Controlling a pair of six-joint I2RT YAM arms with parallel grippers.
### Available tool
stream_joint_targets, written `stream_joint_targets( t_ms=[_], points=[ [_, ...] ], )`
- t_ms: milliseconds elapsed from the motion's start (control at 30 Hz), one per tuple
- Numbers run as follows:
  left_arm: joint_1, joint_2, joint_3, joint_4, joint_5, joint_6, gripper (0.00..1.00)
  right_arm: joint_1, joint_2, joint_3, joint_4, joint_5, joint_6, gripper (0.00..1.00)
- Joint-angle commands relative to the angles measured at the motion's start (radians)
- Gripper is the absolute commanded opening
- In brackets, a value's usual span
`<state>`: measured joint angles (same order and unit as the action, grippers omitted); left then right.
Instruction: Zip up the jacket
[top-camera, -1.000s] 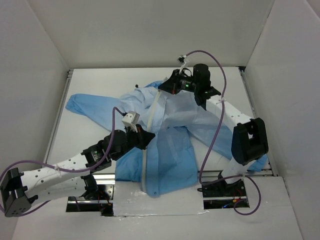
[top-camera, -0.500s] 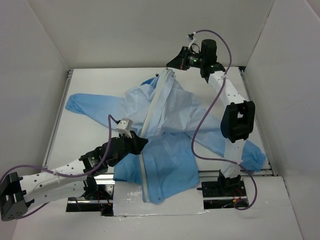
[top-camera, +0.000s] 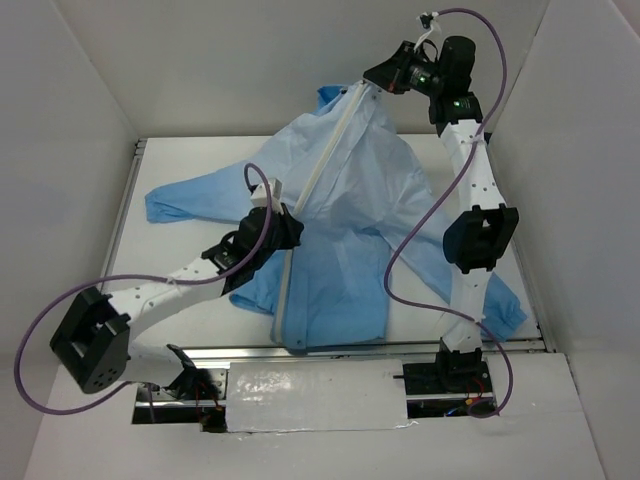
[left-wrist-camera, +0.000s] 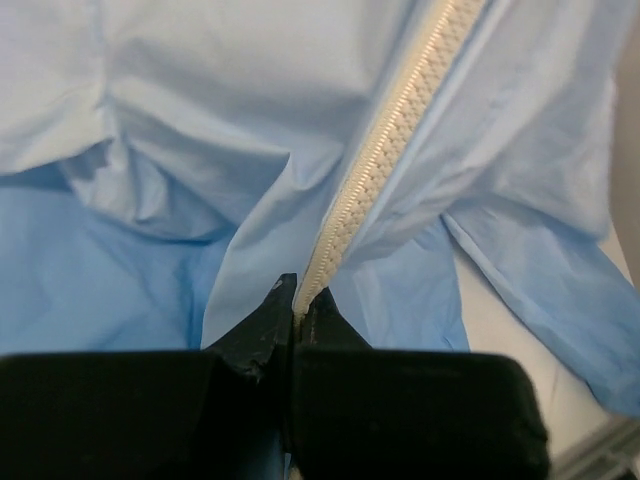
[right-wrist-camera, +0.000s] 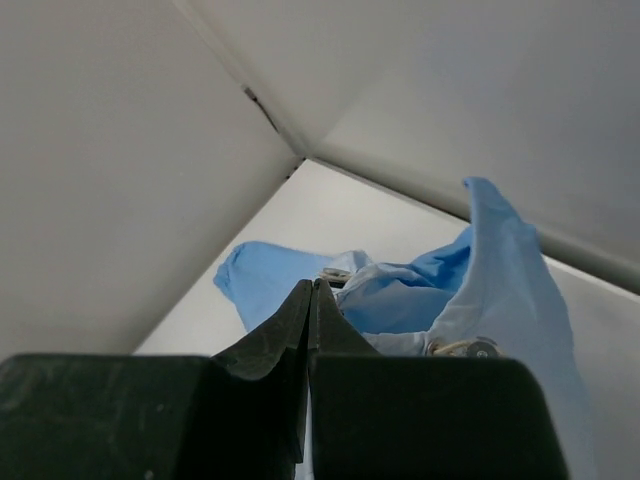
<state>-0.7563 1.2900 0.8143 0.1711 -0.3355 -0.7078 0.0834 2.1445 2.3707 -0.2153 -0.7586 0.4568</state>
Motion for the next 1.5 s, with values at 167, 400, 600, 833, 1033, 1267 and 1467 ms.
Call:
stream_joint_targets(
  t_ms=[167, 400, 600, 833, 1033, 1267, 1467],
  points=[
    [0.072, 0.284, 0.239, -0.042, 0.199, 0.114, 0.31, -0.04, 0.11, 0.145, 0.243, 0.105, 0.034, 0.0],
    [0.072, 0.229, 0.194, -0.06, 0.188, 0.053, 0.94, -0.05, 0.063, 0.147, 0.185, 0.174, 0.014, 0.58],
    [0.077, 0.085, 0.289, -0.436, -0.055, -0.03, 0.99, -0.051, -0.154, 0.119, 0.021, 0.261, 0.014, 1.0],
    [0.115, -0.187, 0.332, -0.722, -0.193, -0.082, 0.99, 0.113, -0.63, -0.265, -0.375, 0.602, -0.06, 1.0],
    [0.17, -0.359, 0.459, -1.031, -0.388, -0.087, 0.99, 0.2, -1.173, -0.9, -0.401, 0.668, -0.027, 1.0],
    [0.393, -0.432, 0.479, -1.159, -0.359, 0.045, 1.0, 0.199, -1.618, -1.052, -0.71, 0.872, -0.047, 1.0],
    [0.42, -0.593, 0.418, -1.248, -0.461, 0.036, 0.99, 0.208, -1.738, -0.966, -0.944, 0.953, -0.112, 1.0]
  ],
)
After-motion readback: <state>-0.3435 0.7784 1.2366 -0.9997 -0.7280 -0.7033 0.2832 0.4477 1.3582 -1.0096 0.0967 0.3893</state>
